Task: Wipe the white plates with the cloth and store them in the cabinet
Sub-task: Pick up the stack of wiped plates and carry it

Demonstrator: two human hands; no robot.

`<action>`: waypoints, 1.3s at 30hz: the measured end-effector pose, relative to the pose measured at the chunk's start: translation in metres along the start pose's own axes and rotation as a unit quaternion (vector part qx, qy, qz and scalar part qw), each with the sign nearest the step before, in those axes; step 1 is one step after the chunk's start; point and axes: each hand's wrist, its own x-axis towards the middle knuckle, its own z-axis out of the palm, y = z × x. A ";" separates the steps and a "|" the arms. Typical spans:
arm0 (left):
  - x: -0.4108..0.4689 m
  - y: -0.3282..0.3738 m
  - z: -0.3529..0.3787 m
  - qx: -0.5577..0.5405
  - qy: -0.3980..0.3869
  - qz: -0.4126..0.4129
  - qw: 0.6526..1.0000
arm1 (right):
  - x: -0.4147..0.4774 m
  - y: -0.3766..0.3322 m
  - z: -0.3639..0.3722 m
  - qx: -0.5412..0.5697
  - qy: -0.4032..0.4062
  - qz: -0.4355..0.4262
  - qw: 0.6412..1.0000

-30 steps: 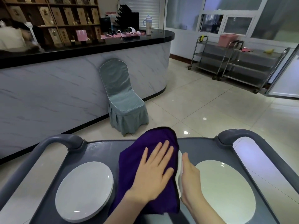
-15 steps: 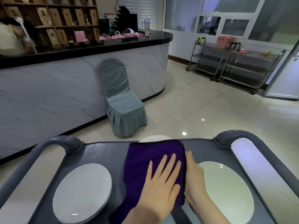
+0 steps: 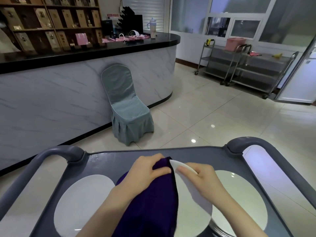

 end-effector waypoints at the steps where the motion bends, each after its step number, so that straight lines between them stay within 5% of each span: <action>1: 0.000 0.003 0.000 -0.005 -0.006 0.011 1.000 | 0.002 -0.005 -0.001 -0.024 -0.024 -0.020 0.999; 5: -0.006 0.007 -0.001 -0.104 0.030 -0.041 0.993 | 0.009 -0.010 -0.018 -0.082 -0.026 -0.070 0.994; 9: -0.025 0.003 0.015 -0.248 0.194 -0.170 0.934 | 0.007 -0.007 -0.027 0.066 0.109 -0.002 0.992; 12: -0.024 0.002 0.013 -0.252 0.229 -0.197 0.919 | 0.003 -0.003 -0.019 0.126 0.159 0.054 0.978; 15: -0.015 0.001 -0.004 -0.163 0.176 -0.129 0.962 | 0.002 -0.011 -0.020 0.062 0.092 0.016 0.994; 19: -0.006 0.011 -0.009 -0.062 0.004 -0.047 0.997 | 0.007 -0.014 -0.008 -0.067 -0.054 -0.058 0.995; 22: -0.014 0.004 -0.003 -0.121 0.085 -0.098 0.984 | 0.008 -0.012 -0.015 -0.023 0.004 -0.053 0.998; 25: -0.029 0.003 0.010 -0.261 0.223 -0.197 0.918 | 0.006 -0.007 -0.017 0.110 0.141 0.020 0.984; 27: -0.031 0.005 0.013 -0.289 0.244 -0.233 0.896 | 0.004 -0.007 -0.012 0.161 0.165 0.056 0.971; 30: -0.024 0.001 0.001 -0.219 0.214 -0.204 0.930 | 0.003 -0.010 -0.014 0.118 0.113 0.032 0.986; 33: -0.014 0.000 -0.009 -0.132 0.102 -0.112 0.980 | 0.007 -0.014 -0.014 -0.013 0.002 -0.021 1.000; 36: -0.013 0.004 -0.005 -0.090 0.012 -0.093 0.992 | 0.010 -0.017 -0.010 -0.081 -0.064 -0.058 0.993; 39: -0.022 0.000 0.003 -0.170 0.151 -0.148 0.962 | 0.010 -0.015 -0.019 -0.020 0.024 -0.041 0.999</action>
